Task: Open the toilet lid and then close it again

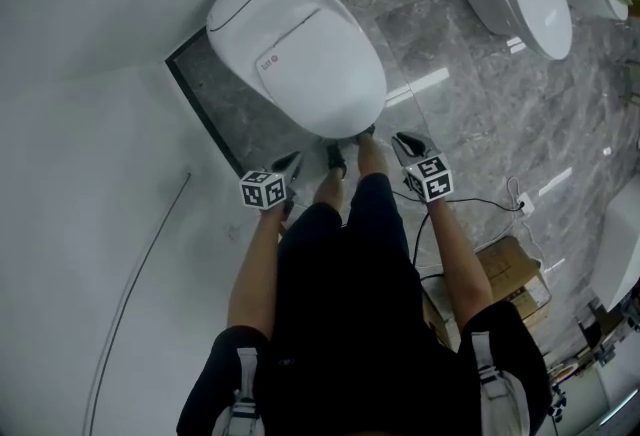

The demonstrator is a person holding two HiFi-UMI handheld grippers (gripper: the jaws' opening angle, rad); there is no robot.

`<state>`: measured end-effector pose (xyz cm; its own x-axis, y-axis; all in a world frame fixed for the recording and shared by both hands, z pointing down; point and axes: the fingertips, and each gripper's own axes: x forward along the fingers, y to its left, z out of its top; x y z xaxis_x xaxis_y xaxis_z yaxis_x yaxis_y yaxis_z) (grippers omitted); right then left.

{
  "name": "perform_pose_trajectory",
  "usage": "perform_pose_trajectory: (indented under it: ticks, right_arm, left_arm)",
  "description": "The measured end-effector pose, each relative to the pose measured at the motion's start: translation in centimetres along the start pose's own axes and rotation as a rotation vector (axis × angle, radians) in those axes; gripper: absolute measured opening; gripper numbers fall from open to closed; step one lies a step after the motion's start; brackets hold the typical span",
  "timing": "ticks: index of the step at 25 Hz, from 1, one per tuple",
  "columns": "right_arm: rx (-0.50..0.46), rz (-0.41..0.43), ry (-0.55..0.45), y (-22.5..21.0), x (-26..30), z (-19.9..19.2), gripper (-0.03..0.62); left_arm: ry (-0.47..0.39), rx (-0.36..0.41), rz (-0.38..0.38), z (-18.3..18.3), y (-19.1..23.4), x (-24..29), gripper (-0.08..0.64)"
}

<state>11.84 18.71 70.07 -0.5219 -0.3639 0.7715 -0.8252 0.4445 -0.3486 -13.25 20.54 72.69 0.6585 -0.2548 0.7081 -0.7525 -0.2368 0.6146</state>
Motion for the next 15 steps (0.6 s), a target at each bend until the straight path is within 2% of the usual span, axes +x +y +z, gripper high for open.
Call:
perform_pose_trajectory:
  ticks: [4, 8, 11, 15]
  right_arm:
    - [0.053, 0.013, 0.025, -1.8, 3.7, -1.9, 0.057]
    - [0.181, 0.003, -0.014, -4.6, 6.9, -3.4, 0.057]
    - [0.194, -0.002, -0.001, -6.2, 9.2, -4.7, 0.061]
    - [0.199, 0.006, 0.027, -7.5, 11.6, -7.0, 0.067]
  left_arm:
    - [0.045, -0.069, -0.001, -1.7, 2.4, 3.2, 0.020]
    - [0.051, -0.091, 0.004, -3.2, 4.2, 6.4, 0.020]
    - [0.040, -0.128, -0.001, -4.0, 5.6, 8.4, 0.021]
    - [0.012, -0.168, -0.053, -4.9, 6.3, 10.6, 0.021]
